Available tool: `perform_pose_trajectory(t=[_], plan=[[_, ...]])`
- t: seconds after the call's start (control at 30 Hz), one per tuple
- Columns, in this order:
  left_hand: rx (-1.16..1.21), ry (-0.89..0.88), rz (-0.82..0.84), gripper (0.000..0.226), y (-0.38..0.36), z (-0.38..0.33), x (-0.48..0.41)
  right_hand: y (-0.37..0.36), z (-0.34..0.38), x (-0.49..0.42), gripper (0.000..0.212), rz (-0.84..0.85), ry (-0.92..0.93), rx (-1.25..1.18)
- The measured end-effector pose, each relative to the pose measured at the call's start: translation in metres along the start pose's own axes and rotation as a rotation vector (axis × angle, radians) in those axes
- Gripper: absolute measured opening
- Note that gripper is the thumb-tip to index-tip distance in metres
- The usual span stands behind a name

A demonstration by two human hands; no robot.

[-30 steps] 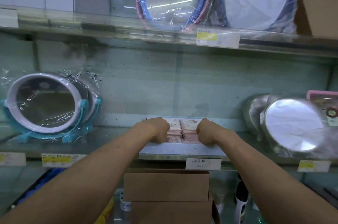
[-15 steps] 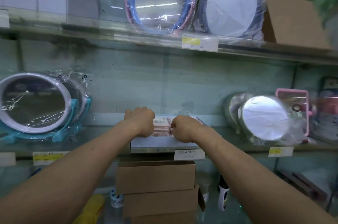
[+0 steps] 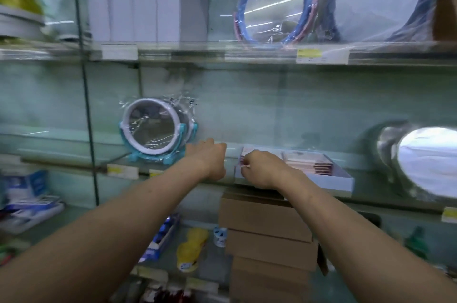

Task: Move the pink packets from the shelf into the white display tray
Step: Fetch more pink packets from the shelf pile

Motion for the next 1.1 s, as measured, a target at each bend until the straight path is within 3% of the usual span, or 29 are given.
perform_pose_trajectory(t=[0.1,0.2,0.27,0.5,0.67,0.93,1.1], plan=[[-0.043,0.065,0.051,0.057,-0.007,0.020,0.018,-0.015,0.022,0.001,0.019,0.027,0.060,0.004],[-0.075,0.121,0.087,0.057,-0.014,0.040,0.032,-0.028,0.045,0.000,0.036,0.047,0.092,-0.013],[-0.085,0.157,0.107,0.057,-0.019,0.056,0.040,-0.035,0.062,-0.004,0.037,0.055,0.129,-0.002],[-0.083,0.277,0.128,0.058,-0.040,0.125,0.066,-0.065,0.132,-0.025,0.014,0.091,0.251,0.017],[-0.102,0.335,0.158,0.059,-0.056,0.190,0.083,-0.093,0.197,-0.044,0.027,0.108,0.314,-0.006],[-0.143,0.409,0.167,0.056,-0.088,0.317,0.098,-0.139,0.315,-0.080,0.023,0.120,0.359,-0.006],[-0.166,0.423,0.171,0.052,-0.105,0.387,0.105,-0.159,0.377,-0.096,0.032,0.122,0.349,-0.037]])
Point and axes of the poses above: each hand's wrist, its own x-axis away from the middle knuckle, its own y-axis out of the back of the hand, z = x × y, the point moved 1 cm from there along -x, towards the middle knuckle, and after that the axes turned 13 degrees about -x, right-handed, at the moved point
